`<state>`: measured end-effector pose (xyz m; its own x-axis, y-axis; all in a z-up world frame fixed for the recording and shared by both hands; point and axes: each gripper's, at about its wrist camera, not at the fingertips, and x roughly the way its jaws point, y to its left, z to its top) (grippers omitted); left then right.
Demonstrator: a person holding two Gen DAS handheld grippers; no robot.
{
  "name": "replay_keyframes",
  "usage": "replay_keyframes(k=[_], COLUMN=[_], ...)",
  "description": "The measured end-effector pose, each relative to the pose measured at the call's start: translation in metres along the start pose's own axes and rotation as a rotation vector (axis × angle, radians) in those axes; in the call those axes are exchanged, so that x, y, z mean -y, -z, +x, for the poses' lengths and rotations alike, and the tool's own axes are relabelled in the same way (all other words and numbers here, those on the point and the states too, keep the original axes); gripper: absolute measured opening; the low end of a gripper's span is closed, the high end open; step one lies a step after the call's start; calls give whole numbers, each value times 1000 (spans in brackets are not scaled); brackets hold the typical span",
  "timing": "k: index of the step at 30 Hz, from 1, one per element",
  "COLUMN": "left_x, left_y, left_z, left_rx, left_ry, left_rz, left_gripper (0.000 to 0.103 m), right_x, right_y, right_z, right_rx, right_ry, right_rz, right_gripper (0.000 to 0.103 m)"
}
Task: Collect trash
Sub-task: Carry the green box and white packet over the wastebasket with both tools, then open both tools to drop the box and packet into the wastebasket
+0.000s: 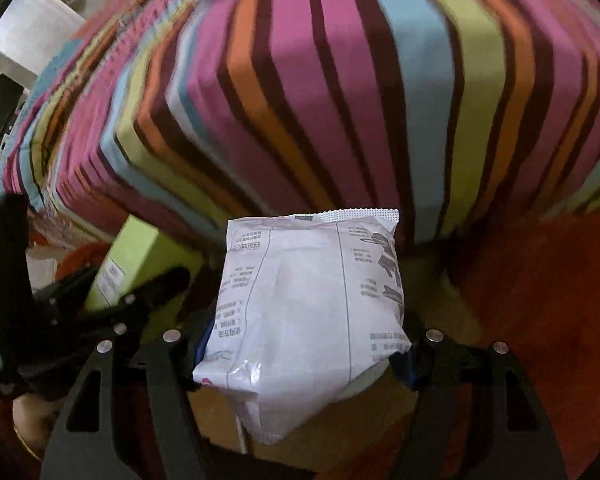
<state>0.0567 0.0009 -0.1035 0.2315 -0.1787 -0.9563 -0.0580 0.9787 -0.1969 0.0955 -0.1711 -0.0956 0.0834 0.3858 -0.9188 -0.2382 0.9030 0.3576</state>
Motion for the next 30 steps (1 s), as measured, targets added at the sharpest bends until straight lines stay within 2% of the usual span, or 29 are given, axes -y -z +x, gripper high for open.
replay_keyframes(k=[3, 5, 8, 15, 23, 30], left_x=[7, 11, 14, 16, 4, -5], left_y=[3, 4, 8, 6, 11, 15], left_z=[24, 34, 53, 102, 135, 161], left_rx=[-111, -156, -245, -421, -503, -570], left_ry=[-28, -41, -64, -77, -68, -52], left_rz=[30, 49, 80, 92, 21, -38], left_gripper=[59, 59, 59, 59, 60, 60], right_x=[1, 2, 7, 25, 34, 38], right_y=[-1, -3, -8, -14, -5, 0], right_z=[11, 19, 39, 78, 121, 145], right_rx=[-63, -103, -200, -310, -392, -467], right_ry=[15, 20, 9, 35, 71, 62], right_rz=[18, 28, 72, 197, 218, 257], right_gripper=[65, 65, 65, 65, 65, 65])
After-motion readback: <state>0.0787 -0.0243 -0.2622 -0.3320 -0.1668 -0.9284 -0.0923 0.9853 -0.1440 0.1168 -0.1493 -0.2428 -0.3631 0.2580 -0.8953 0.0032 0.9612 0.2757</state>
